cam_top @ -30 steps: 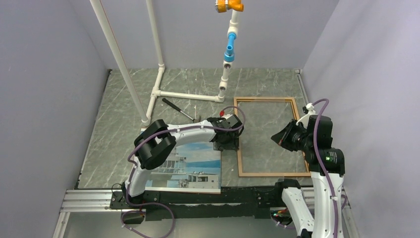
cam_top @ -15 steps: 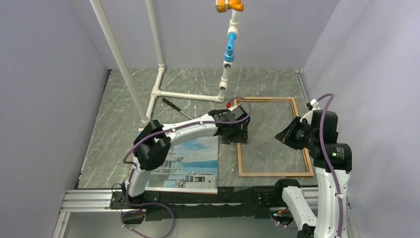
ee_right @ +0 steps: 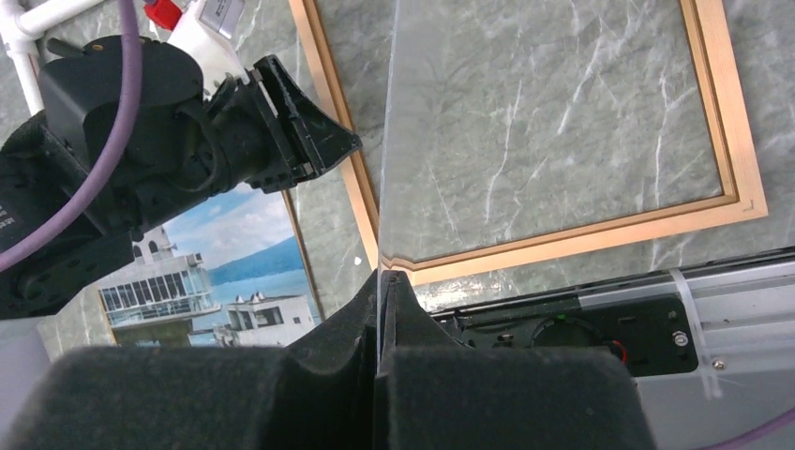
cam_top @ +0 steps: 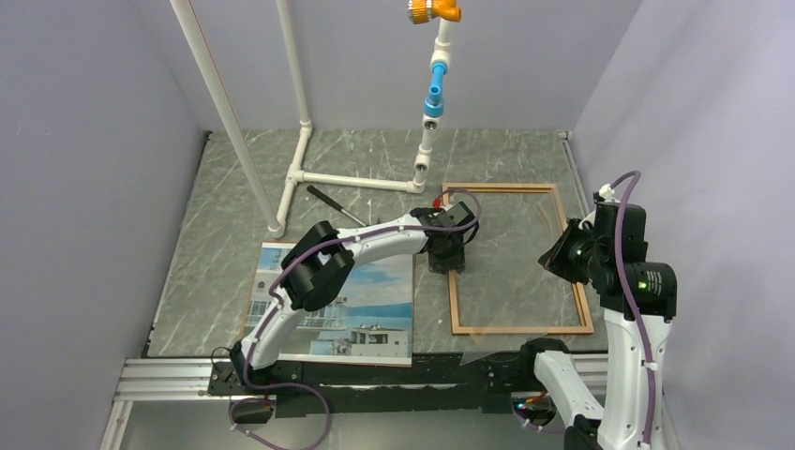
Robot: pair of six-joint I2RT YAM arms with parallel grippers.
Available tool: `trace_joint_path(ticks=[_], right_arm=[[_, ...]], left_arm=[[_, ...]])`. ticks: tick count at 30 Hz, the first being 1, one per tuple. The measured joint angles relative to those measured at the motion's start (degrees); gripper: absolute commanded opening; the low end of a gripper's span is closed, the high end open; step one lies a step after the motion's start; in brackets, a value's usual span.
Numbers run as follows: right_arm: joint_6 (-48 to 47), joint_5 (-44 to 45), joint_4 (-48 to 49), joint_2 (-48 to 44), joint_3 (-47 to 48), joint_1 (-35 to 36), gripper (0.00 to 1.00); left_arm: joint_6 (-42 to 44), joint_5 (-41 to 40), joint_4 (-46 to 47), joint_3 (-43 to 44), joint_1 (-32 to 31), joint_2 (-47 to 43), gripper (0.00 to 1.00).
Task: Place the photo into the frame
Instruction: Adjust the photo frame at the center of the board.
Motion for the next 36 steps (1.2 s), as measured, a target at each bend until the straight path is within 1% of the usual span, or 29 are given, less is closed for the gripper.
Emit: trace_joint_path(ticks=[1,2,5,6,8,14,21,29,36], right_arm=[[-0.1,0.0,-0.2,0.0,0.0,0.0,0.0],[-0.2,0.0,-0.2,0.0,-0.1,0.0,0.0],[-0.4,0.1,-0.2,0.0,-0.3,0.0,0.0],[-0.4,0.1,-0.2,0.0,-0.6,0.0,0.0],[-0.6,-0.1,-0.2,0.1,-1.0,0.0,0.0],[-1.0,-0.7,0.0,1.2,-1.2,0.0,0.0],[-1.3,-1.2,0.8,2.0,-1.9,0.0,0.0],[-1.6,-3.3,2.6,2.0,-4.1,0.0,0.0],[-3.0,-7.2,4.7,2.9,-4.1,0.0,0.0]], left_arm=[[-0.1,-0.2,-0.1,0.1,0.0,0.2,0.33],[-0.4,-0.6,-0.5,0.1,0.0,0.4,0.24],[-1.7,-0.4,0.0,-1.0,0.2,0.6,0.08],[-2.3,-0.7,0.3,-1.5,0.3,0.3,0.04],[-3.3,-0.6,1.6,-3.4,0.5,-0.8,0.0],[-4.5,-1.2,2.3,-8.2,1.1,-4.0,0.0],[-7.5,-2.0,4.9,-18.1,1.0,-10.3,0.0],[-8.2,-2.9,5.2,-21.0,0.4,-12.3,0.0],[-9.5,-3.7,5.6,-25.0,0.2,-15.1,0.0]])
